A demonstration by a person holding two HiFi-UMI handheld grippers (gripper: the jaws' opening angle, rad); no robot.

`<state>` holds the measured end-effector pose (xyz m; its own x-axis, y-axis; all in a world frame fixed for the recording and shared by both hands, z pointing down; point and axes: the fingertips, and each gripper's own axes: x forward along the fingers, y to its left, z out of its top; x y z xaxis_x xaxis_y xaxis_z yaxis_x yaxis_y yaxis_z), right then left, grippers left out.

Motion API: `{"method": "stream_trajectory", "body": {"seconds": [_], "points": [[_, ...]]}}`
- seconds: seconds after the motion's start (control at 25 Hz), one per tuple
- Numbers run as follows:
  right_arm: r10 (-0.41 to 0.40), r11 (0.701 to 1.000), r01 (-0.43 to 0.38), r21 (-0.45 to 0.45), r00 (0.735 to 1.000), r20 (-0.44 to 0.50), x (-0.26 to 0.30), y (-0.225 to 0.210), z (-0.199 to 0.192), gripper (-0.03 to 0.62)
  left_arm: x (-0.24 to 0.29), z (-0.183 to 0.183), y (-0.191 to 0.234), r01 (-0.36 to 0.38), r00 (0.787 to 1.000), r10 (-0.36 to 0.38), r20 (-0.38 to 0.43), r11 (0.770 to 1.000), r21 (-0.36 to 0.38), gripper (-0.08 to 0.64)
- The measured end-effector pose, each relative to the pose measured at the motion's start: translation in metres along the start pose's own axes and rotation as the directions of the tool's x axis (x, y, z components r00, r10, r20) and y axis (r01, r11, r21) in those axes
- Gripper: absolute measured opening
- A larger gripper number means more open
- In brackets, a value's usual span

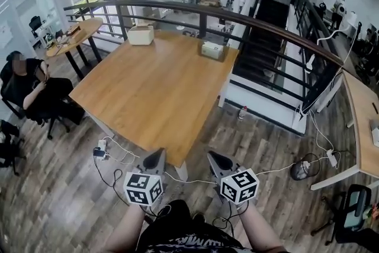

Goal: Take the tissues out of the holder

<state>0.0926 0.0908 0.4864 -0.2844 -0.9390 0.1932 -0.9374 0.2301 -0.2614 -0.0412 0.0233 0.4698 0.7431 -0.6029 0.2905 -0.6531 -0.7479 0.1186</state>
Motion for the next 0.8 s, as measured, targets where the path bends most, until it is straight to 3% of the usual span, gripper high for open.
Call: {"method": "stream_trajectory", "body": {"seconds": [0.36,0.8], "points": [[0.019,1.000,-0.018,0.011,0.999,-0.026,0.013,-0.028,-0.004,0.018,0.035,0.002,0.003,-0.030,1.000,0.030,0.005,0.999,-0.021,0.014],[-0.049,0.999,0.049,-0.015,0.999,-0.018,0.059,-0.149,0.047,0.018,0.153,0.024,0.018,-0.020,1.000,0.020,-0.010,0.999,-0.047,0.014]]}}
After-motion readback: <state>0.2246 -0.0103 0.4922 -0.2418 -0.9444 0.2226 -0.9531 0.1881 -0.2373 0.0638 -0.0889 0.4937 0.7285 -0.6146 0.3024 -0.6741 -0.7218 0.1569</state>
